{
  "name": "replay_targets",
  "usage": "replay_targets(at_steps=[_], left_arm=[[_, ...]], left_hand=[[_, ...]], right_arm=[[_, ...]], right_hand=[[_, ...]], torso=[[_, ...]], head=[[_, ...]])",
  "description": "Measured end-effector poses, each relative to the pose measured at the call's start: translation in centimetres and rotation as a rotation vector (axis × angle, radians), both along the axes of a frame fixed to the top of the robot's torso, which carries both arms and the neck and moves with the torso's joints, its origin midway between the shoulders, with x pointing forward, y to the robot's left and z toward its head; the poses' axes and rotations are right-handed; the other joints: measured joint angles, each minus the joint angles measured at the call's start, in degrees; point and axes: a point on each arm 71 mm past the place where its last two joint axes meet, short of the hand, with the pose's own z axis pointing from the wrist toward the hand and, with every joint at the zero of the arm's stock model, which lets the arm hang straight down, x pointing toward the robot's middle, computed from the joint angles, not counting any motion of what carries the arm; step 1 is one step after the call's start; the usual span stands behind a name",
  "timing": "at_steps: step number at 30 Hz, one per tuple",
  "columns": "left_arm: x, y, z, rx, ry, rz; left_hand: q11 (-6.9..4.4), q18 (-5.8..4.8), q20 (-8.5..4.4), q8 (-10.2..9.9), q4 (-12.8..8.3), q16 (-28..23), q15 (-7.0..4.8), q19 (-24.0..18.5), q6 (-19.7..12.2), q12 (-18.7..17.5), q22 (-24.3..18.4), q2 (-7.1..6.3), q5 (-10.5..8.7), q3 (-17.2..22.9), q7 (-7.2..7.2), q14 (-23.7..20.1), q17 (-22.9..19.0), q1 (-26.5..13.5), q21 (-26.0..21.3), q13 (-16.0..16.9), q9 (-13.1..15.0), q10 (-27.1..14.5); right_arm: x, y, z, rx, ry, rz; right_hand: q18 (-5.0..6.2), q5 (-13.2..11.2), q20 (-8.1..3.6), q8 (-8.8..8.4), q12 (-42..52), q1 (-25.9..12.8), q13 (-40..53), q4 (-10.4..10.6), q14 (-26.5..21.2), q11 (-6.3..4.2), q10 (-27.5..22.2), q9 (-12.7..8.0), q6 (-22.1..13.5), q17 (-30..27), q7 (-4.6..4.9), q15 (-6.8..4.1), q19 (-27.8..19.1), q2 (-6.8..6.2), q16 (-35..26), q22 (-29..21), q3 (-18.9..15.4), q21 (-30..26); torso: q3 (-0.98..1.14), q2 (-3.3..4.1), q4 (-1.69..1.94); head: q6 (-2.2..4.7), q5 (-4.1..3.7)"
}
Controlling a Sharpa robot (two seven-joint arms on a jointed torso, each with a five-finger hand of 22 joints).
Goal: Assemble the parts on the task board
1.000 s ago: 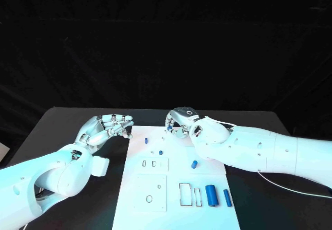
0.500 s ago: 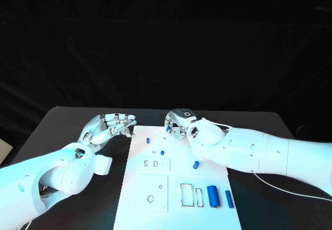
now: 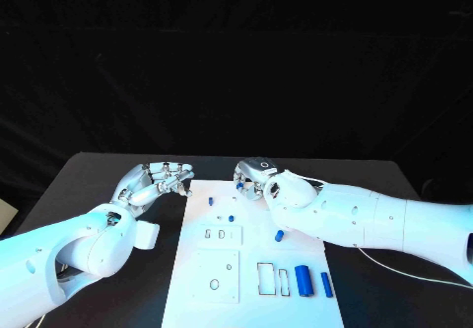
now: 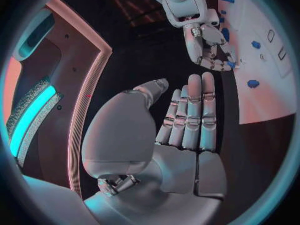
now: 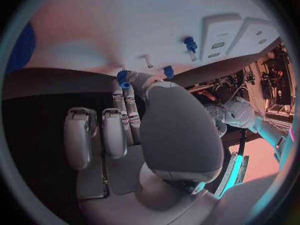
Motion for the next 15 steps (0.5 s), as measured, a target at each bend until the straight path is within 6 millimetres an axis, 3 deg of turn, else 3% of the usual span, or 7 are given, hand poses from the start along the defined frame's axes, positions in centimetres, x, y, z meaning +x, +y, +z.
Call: replay_targets(at_steps=[6, 12, 15], left_arm=[[0.03, 0.02, 0.02, 0.000, 0.001, 0.000], [0.11, 0.09, 0.03, 0.002, 0.001, 0.001], [0.20, 0.17, 0.03, 0.003, 0.001, 0.004]], left_hand=[[0.00, 0.00, 0.00, 0.0, 0.0, 0.0, 0.00, 0.0, 0.0, 0.0, 0.1, 0.00, 0.00, 0.0, 0.00, 0.0, 0.0, 0.0, 0.0, 0.0, 0.0, 0.0], [0.21, 0.00, 0.00, 0.0, 0.0, 0.0, 0.00, 0.0, -0.2, 0.0, 0.2, 0.00, 0.00, 0.0, 0.21, 0.0, 0.0, 0.0, 0.0, 0.0, 0.0, -0.2], [0.21, 0.00, 0.01, 0.0, 0.0, 0.0, 0.00, -0.4, -0.2, 0.0, 0.3, 0.00, 0.00, 0.0, 0.20, 0.0, 0.0, 0.0, 0.4, 0.0, 0.0, -0.2]], right_arm=[[0.19, 0.37, -0.08, -0.002, 0.000, 0.000], [0.45, 0.66, -0.42, -0.012, 0.002, -0.003], [0.52, 0.82, -0.61, -0.017, 0.006, -0.003]], right_hand=[[0.01, -0.1, 0.00, 0.00, 0.1, -0.2, 0.0, 0.0, 0.0, 0.00, 0.0, 0.0, 0.0, 0.0, 0.00, 0.00, 0.0, -0.22, 0.0, 0.0, 0.0, 0.0], [0.11, 0.2, 0.00, 0.00, 0.2, -0.5, 0.0, -0.4, 0.0, 0.00, 0.0, 0.0, 0.0, 0.0, 0.00, 0.00, 0.0, -0.53, 0.0, 0.0, 0.4, 0.0], [0.13, 0.2, 0.00, 0.00, 0.2, -0.6, 0.0, -1.3, 0.0, 0.00, 0.0, 0.1, -0.3, -0.2, 0.30, 0.00, 0.0, -0.58, 0.0, 0.0, 1.3, 0.0]], torso=[[0.00, 0.04, 0.00], [-0.04, 0.04, 0.04], [-0.04, 0.04, 0.04]], head=[[0.10, 0.03], [0.21, -0.43], [0.32, -0.47]])
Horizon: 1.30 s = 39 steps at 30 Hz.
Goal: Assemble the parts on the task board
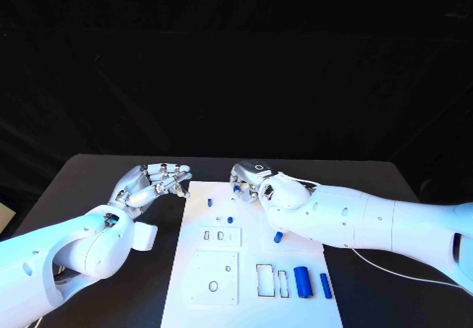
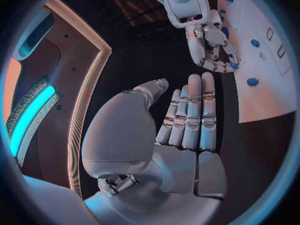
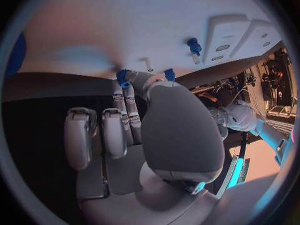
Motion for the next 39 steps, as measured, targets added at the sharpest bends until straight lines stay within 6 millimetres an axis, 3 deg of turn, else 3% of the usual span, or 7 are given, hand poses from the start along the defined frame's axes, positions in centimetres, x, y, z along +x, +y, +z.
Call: replay_targets(at_steps=[7, 11, 14, 17, 19, 31, 39], left_arm=[[0.1, 0.0, 0.1, 0.001, 0.000, 0.000], [0.1, 0.0, 0.1, 0.001, 0.001, 0.000], [0.1, 0.1, 0.1, 0.002, 0.001, 0.001], [0.2, 0.2, 0.1, 0.003, 0.002, 0.003], [0.2, 0.3, 0.1, 0.005, 0.002, 0.005], [0.4, 1.3, 0.0, 0.013, 0.004, 0.025], [0.4, 1.5, -0.1, 0.015, 0.006, 0.029]], left_hand=[[0.00, 0.00, 0.00, 0.0, 0.0, 0.0, 0.00, 0.0, 0.0, 0.0, 0.1, 0.00, 0.00, 0.0, 0.00, 0.0, 0.0, 0.0, 0.0, 0.0, 0.0, 0.0], [0.00, 0.00, 0.00, 0.0, 0.0, 0.2, 0.00, 0.0, 0.0, 0.0, 0.1, 0.00, 0.00, 0.0, 0.00, 0.0, 0.0, 0.0, 0.0, 0.0, 0.0, 0.0], [0.00, 0.00, 0.00, 0.0, 0.0, 0.2, 0.00, 0.0, 0.0, 0.0, 0.1, 0.00, 0.00, 0.0, 0.00, 0.0, 0.0, 0.0, 0.0, 0.0, 0.0, 0.0], [0.00, 0.00, 0.00, 0.0, 0.0, 0.2, 0.00, 0.0, 0.0, 0.0, 0.1, 0.00, 0.00, 0.0, 0.00, 0.0, 0.0, 0.0, 0.0, 0.0, 0.0, 0.0], [0.00, 0.00, 0.00, 0.0, 0.0, 0.2, 0.00, 0.0, 0.0, 0.0, 0.1, 0.00, 0.00, 0.0, 0.00, 0.0, 0.0, 0.0, 0.0, 0.0, 0.0, 0.0], [0.21, -0.01, 0.21, -0.2, 0.0, 0.2, 0.21, -0.2, -0.2, 0.0, 0.2, 0.00, 0.00, 0.0, 0.20, -0.2, 0.0, 0.0, 0.2, 0.0, 0.0, -0.2], [0.21, 0.00, 0.21, -0.2, 0.0, 0.2, 0.01, -0.2, -0.2, 0.0, 0.3, 0.00, 0.00, 0.0, 0.20, -0.4, 0.0, 0.0, 0.2, 0.0, 0.0, -0.2]], right_arm=[[0.1, 0.0, -0.2, -0.012, 0.009, -0.002], [0.2, -0.2, -0.2, -0.015, 0.010, -0.005], [0.0, -0.5, -0.1, -0.014, 0.010, -0.005], [-0.4, -1.1, 0.0, -0.009, 0.010, -0.004], [-0.7, -1.6, 0.1, -0.007, 0.010, -0.004], [-3.1, -8.7, 2.7, 0.033, -0.005, -0.067], [-3.3, -13.6, 3.4, 0.103, 0.052, -0.172]], right_hand=[[0.01, 0.0, 0.03, -1.39, 0.0, -2.2, 0.0, -1.0, -0.1, -0.73, -0.7, 0.0, -2.8, -0.7, 0.67, 0.54, 0.0, -0.54, 0.0, 0.0, 0.9, -0.9], [0.13, 1.4, 1.41, -3.94, 0.3, -5.4, 1.7, -0.2, 0.0, -0.16, -4.3, -0.7, -6.8, -2.6, 1.32, 1.32, -1.4, -1.81, -0.8, -0.6, -0.4, -5.2], [1.89, -1.3, 1.97, -6.28, 0.3, -5.9, -0.2, 0.0, 0.0, 0.59, -10.3, -1.3, -10.0, -8.2, 0.99, 1.64, -5.3, -1.84, -4.0, -7.2, -9.0, -12.5], [1.88, -1.5, 2.26, -7.21, 1.0, -2.9, -1.4, 3.2, -0.5, 1.04, -12.9, -1.5, -10.1, -10.8, 0.90, 2.15, -6.2, 0.03, -5.3, -10.9, -18.0, -16.7], [1.99, -1.7, 2.26, -7.32, 1.3, -1.7, -1.8, 4.9, -0.5, 1.13, -13.4, -1.5, -9.9, -11.4, 0.78, 2.15, -6.2, 0.00, -5.3, -11.7, -20.2, -17.6], [2.75, -1.1, 2.05, -7.54, 3.5, 0.7, -2.3, 9.9, -1.2, 0.50, -12.7, -1.4, -8.8, -13.5, 0.89, 2.14, -7.2, -0.10, -6.4, -14.5, -24.5, -21.1], [2.66, -0.8, 1.18, -8.65, 7.7, -1.1, -0.6, 9.8, -0.2, -0.48, -6.2, -1.6, -9.0, -6.9, 1.13, 1.18, -3.4, 0.18, -2.6, -6.7, -27.4, -14.0]], torso=[[-0.04, -0.02, -0.01], [-0.04, -0.02, -0.06], [-0.01, -0.02, -0.07], [0.02, -0.02, -0.07], [0.04, -0.03, -0.14], [0.18, -0.21, -0.91], [0.36, -0.40, -1.41]], head=[[-0.14, -0.13], [-0.14, -0.14], [-0.11, -0.14], [-0.03, -0.13], [0.02, -0.07], [-0.01, -0.47], [-0.28, -0.62]])
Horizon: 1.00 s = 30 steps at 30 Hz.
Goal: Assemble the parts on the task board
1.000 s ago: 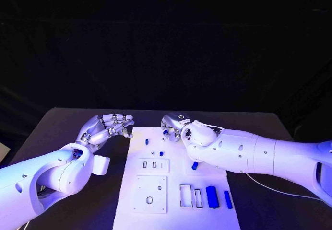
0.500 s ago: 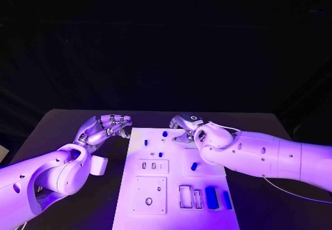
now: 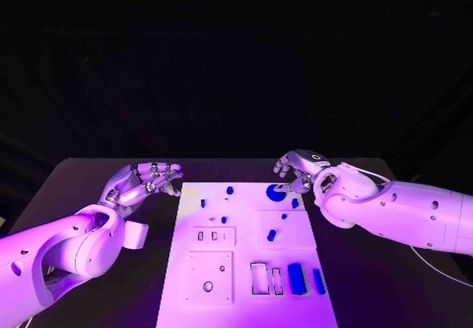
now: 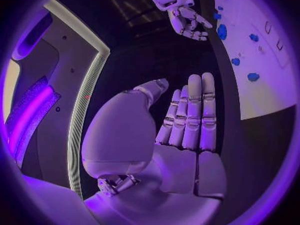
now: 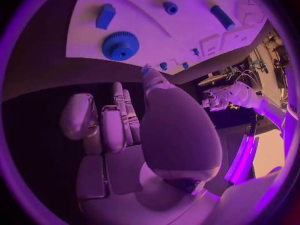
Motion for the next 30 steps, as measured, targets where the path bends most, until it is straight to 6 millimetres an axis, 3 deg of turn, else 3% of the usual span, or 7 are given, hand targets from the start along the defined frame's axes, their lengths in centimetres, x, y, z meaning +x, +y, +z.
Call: replay_targets(at_steps=[2, 6, 8, 10, 13, 21, 30], left_arm=[[0.0, 0.0, 0.0, 0.000, 0.001, 0.000], [0.0, -0.1, 0.0, 0.000, 0.002, -0.002], [0.0, -0.1, 0.0, -0.001, 0.003, -0.004], [0.1, -0.2, -0.1, -0.001, 0.004, -0.006], [0.1, -0.2, -0.1, 0.000, 0.006, -0.006], [0.3, 0.0, -0.2, 0.004, 0.013, -0.004], [0.3, 0.0, -0.3, 0.008, 0.020, -0.005]], left_hand=[[0.00, 0.00, 0.00, 0.0, 0.0, 0.0, 0.00, 0.0, 0.0, 0.0, 0.0, 0.00, 0.00, 0.0, 0.00, 0.0, 0.0, 0.0, 0.0, 0.0, 0.0, 0.0], [0.00, 0.00, 0.00, 0.0, 0.0, 0.0, 0.00, 0.0, 0.0, 0.0, 0.0, 0.00, 0.00, 0.0, 0.00, 0.0, 0.0, 0.0, 0.0, 0.0, 0.0, 0.0], [0.00, 0.00, 0.00, 0.0, 0.0, 0.0, 0.00, 0.0, 0.0, 0.0, 0.0, 0.00, 0.00, 0.0, 0.00, 0.0, 0.0, 0.0, 0.0, 0.0, 0.0, 0.0], [0.00, 0.00, 0.00, 0.0, 0.0, 0.0, 0.00, 0.0, 0.0, 0.0, 0.0, 0.00, 0.00, 0.0, 0.00, 0.0, 0.0, 0.0, 0.0, 0.0, 0.0, 0.0], [0.00, -0.01, 0.00, 0.0, 0.0, 0.0, 0.00, 0.0, 0.0, 0.0, 0.0, 0.00, 0.00, 0.0, 0.00, 0.0, 0.0, 0.0, 0.0, 0.0, 0.0, 0.0], [0.00, 0.00, -0.22, 0.0, 0.0, 0.0, 0.00, -0.2, 0.0, 0.0, 0.1, 0.00, 0.00, 0.0, 0.00, 0.0, 0.0, 0.0, 0.0, 0.0, 0.0, 0.0], [0.00, 0.00, -0.02, 0.0, -0.1, 0.0, 0.00, -0.4, 0.0, 0.0, 0.3, 0.00, 0.00, 0.3, 0.00, 0.0, 0.0, 0.0, 0.3, 0.0, 0.1, 0.0]], right_arm=[[0.1, -0.6, -0.1, 0.013, 0.018, -0.016], [0.5, -1.4, -0.4, 0.023, 0.050, -0.041], [0.7, -1.5, -0.5, 0.025, 0.064, -0.047], [0.9, -1.5, -0.7, 0.025, 0.080, -0.051], [1.3, -1.4, -1.0, 0.025, 0.102, -0.053], [1.9, -0.9, -2.0, 0.025, 0.152, -0.051], [2.1, -0.3, -2.9, 0.024, 0.190, -0.038]], right_hand=[[-1.64, 0.6, -0.48, -0.28, 2.5, -0.1, 1.9, 0.0, 0.2, 0.00, 2.5, 0.0, -0.3, 2.5, -0.20, -0.23, 2.3, 0.12, 1.5, 5.1, -1.3, 5.0], [-3.06, 0.6, -1.19, -0.13, 14.9, -0.1, 13.5, 0.1, 0.1, -1.84, 6.8, 0.7, -0.6, 8.3, -1.09, -1.32, 3.4, 0.12, 4.6, 6.7, -4.6, 11.5], [-3.32, 0.6, -1.19, 0.72, 32.0, -0.7, 31.7, 0.1, 0.1, -2.27, 5.7, 1.3, 0.2, 9.8, -0.59, -1.32, 3.4, 0.66, 6.6, 6.7, -5.0, 14.4], [-3.50, 0.6, -1.15, 1.13, 51.3, -1.3, 53.0, 0.1, 0.1, -1.32, 8.8, 1.6, 0.6, 10.1, -0.41, -1.31, 3.3, 1.28, 8.5, 6.7, -5.1, 16.6], [-4.42, 0.9, -0.65, 1.75, 63.7, -1.7, 66.1, 0.1, 0.3, -1.13, 13.1, 1.7, 1.0, 10.1, -0.20, -0.83, 3.2, 1.22, 10.0, 6.7, -5.1, 17.8], [-4.42, 0.9, -0.24, 2.46, 73.2, -2.1, 69.1, 0.1, 0.2, -0.54, 17.1, 1.9, 0.7, 10.1, 0.08, -0.55, 3.3, 1.33, 10.8, 6.7, -5.1, 19.6], [-5.28, 3.5, -0.24, 2.90, 75.6, -1.8, 69.1, 0.1, 0.2, -0.53, 17.1, 1.9, 0.7, 10.1, 0.09, -0.15, 3.3, 1.56, 10.8, 6.7, -4.6, 20.5]], torso=[[0.07, -0.01, -0.06], [0.13, -0.04, -0.07], [0.13, -0.04, -0.07], [0.13, -0.06, 0.01], [0.14, -0.07, 0.11], [0.13, 0.01, 0.19], [0.16, 0.01, 0.23]], head=[[-0.05, 0.01], [-0.10, -0.13], [-0.10, -0.19], [-0.14, -0.25], [-0.28, -0.32], [-0.51, -0.26], [-0.96, -0.25]])
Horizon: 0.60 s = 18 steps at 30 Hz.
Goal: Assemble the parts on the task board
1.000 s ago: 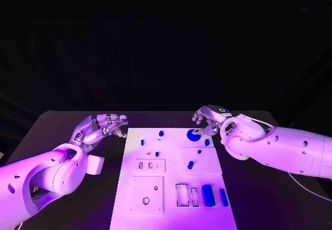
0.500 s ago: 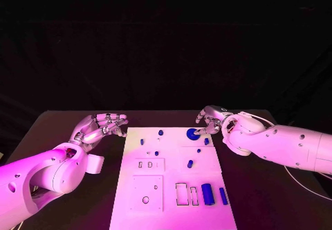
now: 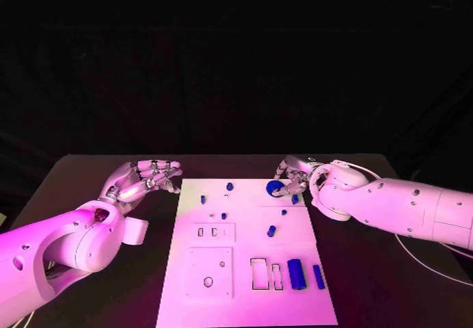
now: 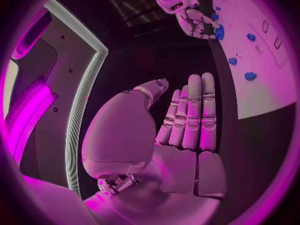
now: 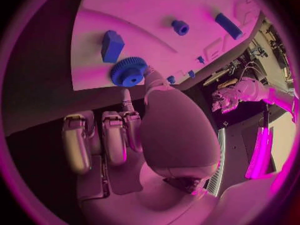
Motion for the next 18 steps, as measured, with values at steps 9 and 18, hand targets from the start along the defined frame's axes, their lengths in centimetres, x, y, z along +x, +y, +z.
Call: replay_targets(at_steps=[9, 18], left_arm=[[0.03, 0.05, -0.06, 0.004, 0.006, 0.001], [0.06, 0.12, -0.10, 0.007, 0.010, 0.003]], left_hand=[[0.00, -0.01, 0.00, 0.0, -0.1, 0.2, 0.20, -0.4, 0.0, 0.0, 0.3, 0.00, 0.00, 0.2, 0.00, -0.2, 0.0, 0.0, 0.3, 0.0, 0.0, 0.0], [0.00, 0.00, 0.00, 0.0, -0.1, 0.2, 0.20, -0.4, 0.0, 0.0, 0.4, 0.25, 0.00, 0.2, 0.00, -0.2, 0.0, 0.2, 0.6, 0.0, 0.0, 0.0]], right_arm=[[0.16, 0.23, -0.43, -0.006, 0.015, 0.008], [0.31, 0.01, -0.46, -0.005, 0.016, 0.002]], right_hand=[[0.00, 2.8, 0.00, 0.25, 0.5, 0.5, 0.0, -0.1, 0.0, 0.00, 0.0, 0.1, 0.4, 0.0, -0.01, 0.00, 0.0, 0.92, 0.0, 0.0, 1.5, 0.0], [0.00, 7.1, 0.00, 0.45, 0.7, 1.2, 0.0, -0.1, 0.0, 0.00, 0.0, -0.3, 1.0, 0.0, 0.00, 0.00, 0.0, 2.88, 0.0, 0.0, 4.5, 0.0]], torso=[[0.00, -0.04, 0.03], [0.00, -0.08, 0.01]], head=[[-0.15, 0.08], [-0.21, 0.08]])
